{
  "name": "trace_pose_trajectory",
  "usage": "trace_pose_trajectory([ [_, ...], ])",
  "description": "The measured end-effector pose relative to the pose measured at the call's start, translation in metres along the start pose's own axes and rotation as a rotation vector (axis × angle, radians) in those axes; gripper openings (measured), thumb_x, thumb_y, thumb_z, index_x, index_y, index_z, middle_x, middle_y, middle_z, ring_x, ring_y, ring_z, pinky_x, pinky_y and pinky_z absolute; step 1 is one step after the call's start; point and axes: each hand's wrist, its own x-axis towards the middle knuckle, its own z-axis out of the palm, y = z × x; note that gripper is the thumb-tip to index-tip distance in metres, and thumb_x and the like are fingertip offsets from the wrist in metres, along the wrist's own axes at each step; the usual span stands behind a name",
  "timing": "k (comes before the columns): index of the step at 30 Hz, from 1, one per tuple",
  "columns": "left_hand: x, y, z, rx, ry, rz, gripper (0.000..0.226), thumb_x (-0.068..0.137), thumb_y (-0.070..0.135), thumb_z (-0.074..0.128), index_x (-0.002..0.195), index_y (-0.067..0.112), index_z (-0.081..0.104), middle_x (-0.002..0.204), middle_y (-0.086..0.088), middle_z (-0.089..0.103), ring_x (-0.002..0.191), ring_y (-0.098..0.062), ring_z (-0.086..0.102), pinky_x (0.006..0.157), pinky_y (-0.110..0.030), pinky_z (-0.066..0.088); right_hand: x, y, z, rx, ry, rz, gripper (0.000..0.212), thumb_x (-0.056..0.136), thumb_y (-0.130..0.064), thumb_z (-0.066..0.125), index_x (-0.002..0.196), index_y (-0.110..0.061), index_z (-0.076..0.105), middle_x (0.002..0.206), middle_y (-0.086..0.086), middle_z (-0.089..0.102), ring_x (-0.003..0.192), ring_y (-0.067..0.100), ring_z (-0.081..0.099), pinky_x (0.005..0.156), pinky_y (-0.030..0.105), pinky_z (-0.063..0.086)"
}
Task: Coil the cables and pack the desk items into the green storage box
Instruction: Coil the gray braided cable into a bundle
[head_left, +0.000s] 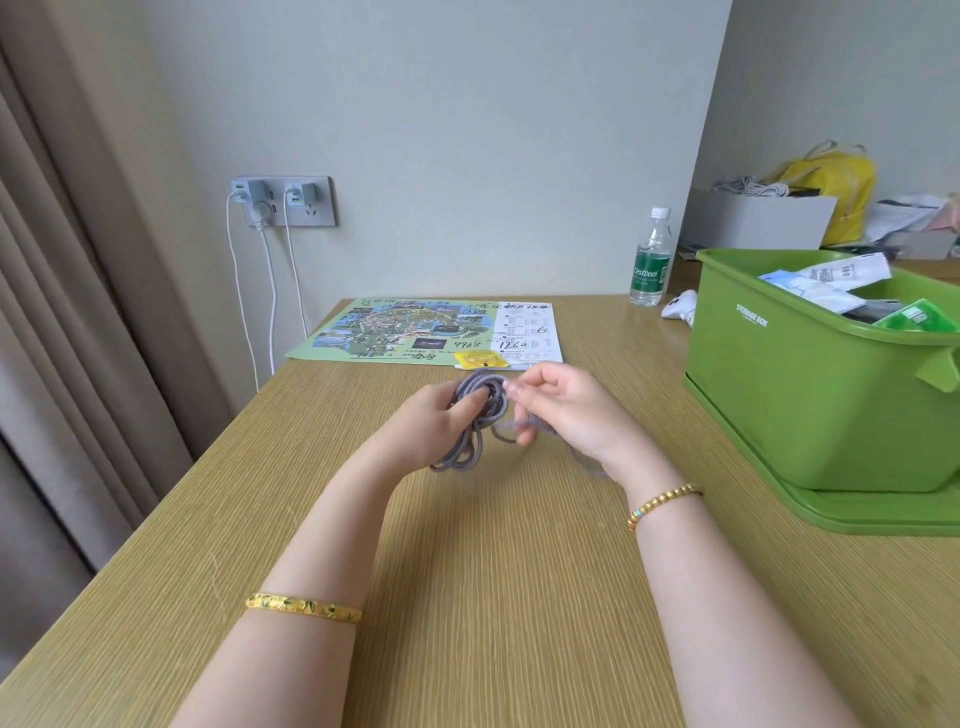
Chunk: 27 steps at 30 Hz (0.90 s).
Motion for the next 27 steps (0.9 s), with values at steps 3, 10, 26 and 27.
trace_pose_trajectory([
  [3, 0.002, -0.001, -0.002, -0.014, 0.131, -0.032, 0.033, 0.097, 0.033, 0.043, 0.068, 0.019, 0.047, 0.062, 0.001, 0.048, 0.059, -0.016, 0.044, 0.057, -0.029, 0.034, 0.0, 0.002, 0.003, -0.198, -0.054, 0.038, 0.019, 0.092, -0.022, 0.056, 0.073, -0.017, 0.054, 0.067, -0.003, 0.064, 0.06, 0.004, 0.058, 0.067, 0.016, 0.045],
  [10, 0.005, 0.003, 0.008, 0.089, 0.282, -0.025, 0.036, 0.095, 0.036, 0.044, 0.063, 0.019, 0.04, 0.056, 0.005, 0.043, 0.054, -0.012, 0.04, 0.052, -0.028, 0.029, 0.008, 0.013, 0.008, -0.646, 0.209, 0.115, 0.01, 0.088, -0.029, 0.049, 0.08, -0.031, 0.054, 0.121, -0.009, 0.047, 0.12, 0.017, 0.035, 0.112, 0.047, 0.008],
  [26, 0.01, -0.006, -0.002, -0.172, 0.475, -0.148, 0.036, 0.096, 0.032, 0.043, 0.062, 0.019, 0.04, 0.058, 0.003, 0.04, 0.054, -0.014, 0.036, 0.051, -0.028, 0.028, 0.008, 0.01, 0.01, 0.125, 0.247, 0.075, 0.035, 0.099, -0.003, 0.033, 0.131, -0.005, 0.047, 0.135, 0.006, 0.049, 0.111, 0.019, 0.058, 0.083, 0.026, 0.053],
  [27, 0.01, -0.009, -0.003, -0.206, 0.489, -0.184, 0.037, 0.096, 0.033, 0.043, 0.062, 0.019, 0.04, 0.058, 0.002, 0.04, 0.053, -0.014, 0.036, 0.05, -0.028, 0.027, 0.007, 0.009, 0.01, 0.14, 0.191, 0.072, 0.034, 0.099, -0.003, 0.033, 0.129, -0.006, 0.049, 0.135, 0.009, 0.048, 0.106, 0.016, 0.058, 0.077, 0.023, 0.054],
])
